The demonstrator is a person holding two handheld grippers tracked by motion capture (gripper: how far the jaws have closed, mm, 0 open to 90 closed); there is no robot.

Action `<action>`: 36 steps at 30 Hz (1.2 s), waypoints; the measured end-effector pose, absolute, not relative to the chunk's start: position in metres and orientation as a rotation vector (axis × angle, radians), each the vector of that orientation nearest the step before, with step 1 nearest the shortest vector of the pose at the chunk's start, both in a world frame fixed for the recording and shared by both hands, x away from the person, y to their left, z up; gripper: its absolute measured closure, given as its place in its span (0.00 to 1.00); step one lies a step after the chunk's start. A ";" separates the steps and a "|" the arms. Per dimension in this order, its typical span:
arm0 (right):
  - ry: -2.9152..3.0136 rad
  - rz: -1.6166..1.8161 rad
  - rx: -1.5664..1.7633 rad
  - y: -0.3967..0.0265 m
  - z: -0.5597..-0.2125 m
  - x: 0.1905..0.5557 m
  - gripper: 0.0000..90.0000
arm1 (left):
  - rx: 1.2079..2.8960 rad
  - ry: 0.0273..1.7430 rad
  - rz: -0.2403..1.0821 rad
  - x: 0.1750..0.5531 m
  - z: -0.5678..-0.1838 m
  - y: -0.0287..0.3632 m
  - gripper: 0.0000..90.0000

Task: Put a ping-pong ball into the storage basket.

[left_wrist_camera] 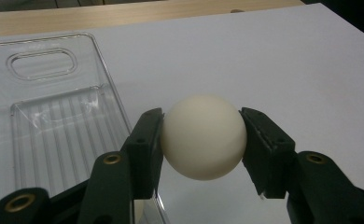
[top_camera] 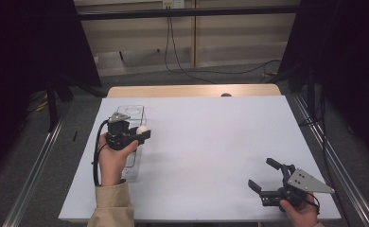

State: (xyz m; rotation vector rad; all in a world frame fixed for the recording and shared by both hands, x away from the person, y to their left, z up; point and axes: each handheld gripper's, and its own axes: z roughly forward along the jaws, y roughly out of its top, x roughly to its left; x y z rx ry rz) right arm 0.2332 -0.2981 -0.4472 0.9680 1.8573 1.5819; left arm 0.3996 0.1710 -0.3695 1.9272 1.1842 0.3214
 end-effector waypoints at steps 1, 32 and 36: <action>1.857 1.581 0.968 -0.298 -0.447 0.233 0.02 | 1.933 1.184 0.320 0.400 -0.370 0.172 0.57; 1.856 1.582 0.970 -0.298 -0.447 0.233 0.02 | 1.900 1.232 0.378 0.396 -0.372 0.192 0.57; 1.862 1.581 0.964 -0.297 -0.447 0.233 0.02 | 1.895 1.238 0.395 0.394 -0.371 0.195 0.57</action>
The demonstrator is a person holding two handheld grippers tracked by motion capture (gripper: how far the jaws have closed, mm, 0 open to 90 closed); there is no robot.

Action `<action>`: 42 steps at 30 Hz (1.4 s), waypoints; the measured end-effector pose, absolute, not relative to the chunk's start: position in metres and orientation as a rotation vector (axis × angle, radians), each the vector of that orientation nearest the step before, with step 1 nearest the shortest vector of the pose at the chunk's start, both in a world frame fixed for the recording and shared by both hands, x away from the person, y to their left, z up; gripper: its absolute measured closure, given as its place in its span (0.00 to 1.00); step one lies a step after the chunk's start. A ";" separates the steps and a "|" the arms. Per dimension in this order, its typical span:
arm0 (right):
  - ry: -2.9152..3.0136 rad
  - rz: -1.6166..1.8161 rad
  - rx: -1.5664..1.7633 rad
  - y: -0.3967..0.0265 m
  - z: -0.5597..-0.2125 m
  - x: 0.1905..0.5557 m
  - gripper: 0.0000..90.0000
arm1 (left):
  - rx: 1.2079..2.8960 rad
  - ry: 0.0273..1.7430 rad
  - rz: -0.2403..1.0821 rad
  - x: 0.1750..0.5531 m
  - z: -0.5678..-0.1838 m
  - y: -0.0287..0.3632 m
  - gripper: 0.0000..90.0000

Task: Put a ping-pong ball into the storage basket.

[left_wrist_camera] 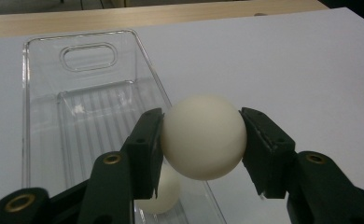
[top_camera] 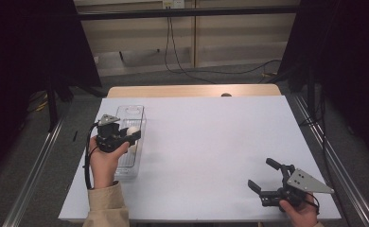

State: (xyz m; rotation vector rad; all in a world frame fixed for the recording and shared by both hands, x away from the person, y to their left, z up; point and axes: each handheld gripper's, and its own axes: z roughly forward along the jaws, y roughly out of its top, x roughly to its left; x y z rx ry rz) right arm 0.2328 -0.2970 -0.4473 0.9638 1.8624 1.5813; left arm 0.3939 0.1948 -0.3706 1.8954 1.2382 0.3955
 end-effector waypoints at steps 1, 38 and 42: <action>1.862 1.582 0.964 -0.297 -0.447 0.233 0.02 | 1.893 1.238 0.395 0.394 -0.371 0.195 0.57; 1.860 1.587 0.964 -0.296 -0.447 0.233 0.02 | 1.859 1.295 0.457 0.389 -0.374 0.216 0.57; 1.861 1.588 0.963 -0.296 -0.447 0.233 0.02 | 1.858 1.295 0.456 0.389 -0.375 0.218 0.57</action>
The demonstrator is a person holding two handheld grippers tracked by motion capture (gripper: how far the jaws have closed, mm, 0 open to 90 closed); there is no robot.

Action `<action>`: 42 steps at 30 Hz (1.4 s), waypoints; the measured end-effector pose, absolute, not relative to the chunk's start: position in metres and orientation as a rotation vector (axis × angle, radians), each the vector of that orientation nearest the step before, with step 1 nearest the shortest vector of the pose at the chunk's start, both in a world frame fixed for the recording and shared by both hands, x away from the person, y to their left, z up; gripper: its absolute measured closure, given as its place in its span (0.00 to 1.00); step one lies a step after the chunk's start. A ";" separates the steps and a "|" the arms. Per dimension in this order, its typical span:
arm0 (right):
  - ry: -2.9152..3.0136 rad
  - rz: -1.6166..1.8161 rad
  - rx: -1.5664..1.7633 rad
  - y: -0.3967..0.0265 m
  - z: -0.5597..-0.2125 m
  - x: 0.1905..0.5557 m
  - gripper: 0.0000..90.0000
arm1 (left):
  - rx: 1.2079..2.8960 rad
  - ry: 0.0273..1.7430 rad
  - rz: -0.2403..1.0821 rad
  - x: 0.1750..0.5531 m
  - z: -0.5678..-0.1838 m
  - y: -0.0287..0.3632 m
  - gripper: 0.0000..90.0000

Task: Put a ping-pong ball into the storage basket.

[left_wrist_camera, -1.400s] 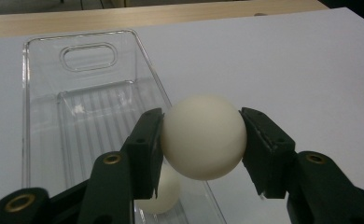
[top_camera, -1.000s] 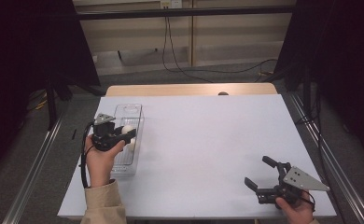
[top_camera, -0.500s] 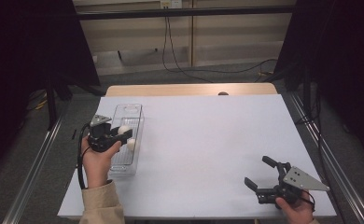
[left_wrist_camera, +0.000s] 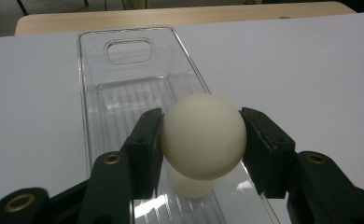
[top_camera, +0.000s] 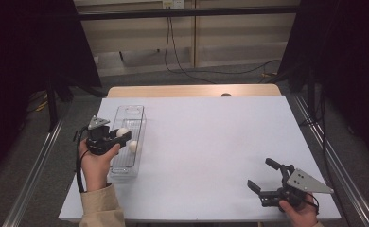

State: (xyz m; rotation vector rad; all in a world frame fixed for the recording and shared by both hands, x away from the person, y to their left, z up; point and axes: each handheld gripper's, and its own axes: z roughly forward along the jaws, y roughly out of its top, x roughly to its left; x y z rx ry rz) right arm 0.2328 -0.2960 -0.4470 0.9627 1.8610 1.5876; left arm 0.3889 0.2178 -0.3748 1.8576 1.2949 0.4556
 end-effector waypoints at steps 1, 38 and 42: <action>1.861 1.586 0.961 -0.296 -0.447 0.233 0.02 | 1.854 1.297 0.454 0.389 -0.375 0.218 0.57; 1.863 1.586 0.957 -0.296 -0.447 0.233 0.02 | 1.885 1.332 0.477 0.389 -0.383 0.223 0.57; 1.864 1.585 0.958 -0.296 -0.447 0.233 0.02 | 1.891 1.326 0.479 0.389 -0.384 0.222 0.57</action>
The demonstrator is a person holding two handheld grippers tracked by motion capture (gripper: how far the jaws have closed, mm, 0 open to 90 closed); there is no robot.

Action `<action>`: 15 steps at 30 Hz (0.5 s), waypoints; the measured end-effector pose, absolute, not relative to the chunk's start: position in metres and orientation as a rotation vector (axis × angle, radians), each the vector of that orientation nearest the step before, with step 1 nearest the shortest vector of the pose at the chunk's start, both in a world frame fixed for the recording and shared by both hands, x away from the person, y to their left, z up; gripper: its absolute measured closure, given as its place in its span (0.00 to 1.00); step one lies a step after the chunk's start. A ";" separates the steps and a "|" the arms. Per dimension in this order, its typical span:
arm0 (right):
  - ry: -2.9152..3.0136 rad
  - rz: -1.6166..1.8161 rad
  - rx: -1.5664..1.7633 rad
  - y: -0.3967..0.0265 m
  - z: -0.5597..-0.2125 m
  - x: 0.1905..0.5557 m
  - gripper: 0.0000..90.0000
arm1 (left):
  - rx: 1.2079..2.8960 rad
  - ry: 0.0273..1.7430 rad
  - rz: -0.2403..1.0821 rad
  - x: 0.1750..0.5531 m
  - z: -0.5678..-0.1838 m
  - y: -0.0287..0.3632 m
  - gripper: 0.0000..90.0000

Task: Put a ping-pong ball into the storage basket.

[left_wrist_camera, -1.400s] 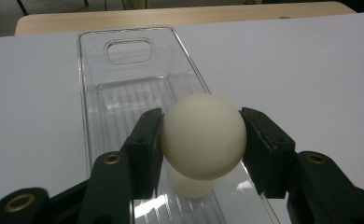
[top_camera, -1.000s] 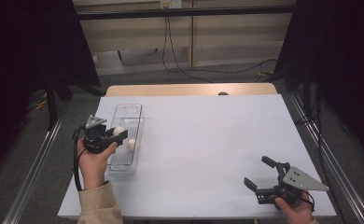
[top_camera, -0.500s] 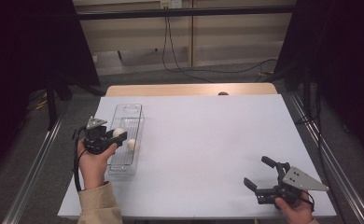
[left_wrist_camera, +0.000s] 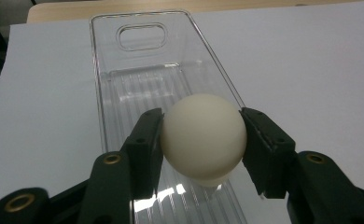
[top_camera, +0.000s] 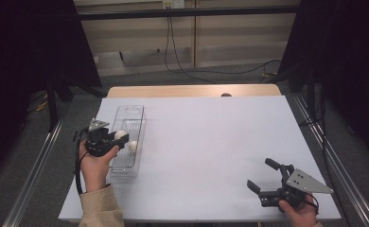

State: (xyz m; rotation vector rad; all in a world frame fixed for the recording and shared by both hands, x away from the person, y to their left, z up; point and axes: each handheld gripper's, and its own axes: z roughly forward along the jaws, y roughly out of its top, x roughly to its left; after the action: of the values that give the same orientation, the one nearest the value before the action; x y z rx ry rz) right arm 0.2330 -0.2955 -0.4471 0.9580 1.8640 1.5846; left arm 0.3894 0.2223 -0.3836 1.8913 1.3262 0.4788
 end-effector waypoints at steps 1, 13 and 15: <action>1.864 1.585 0.957 -0.296 -0.447 0.233 0.02 | 1.894 1.326 0.480 0.389 -0.384 0.222 0.57; 1.862 1.586 0.957 -0.296 -0.447 0.233 0.02 | 1.901 1.322 0.484 0.390 -0.384 0.221 0.53; 1.863 1.586 0.956 -0.296 -0.447 0.233 0.02 | 1.895 1.322 0.483 0.390 -0.384 0.221 0.52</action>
State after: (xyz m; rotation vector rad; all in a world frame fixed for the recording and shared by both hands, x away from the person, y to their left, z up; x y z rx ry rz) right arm 0.2330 -0.2957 -0.4471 0.9558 1.8635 1.5859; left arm 0.3896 0.2208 -0.3836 1.8953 1.3224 0.4830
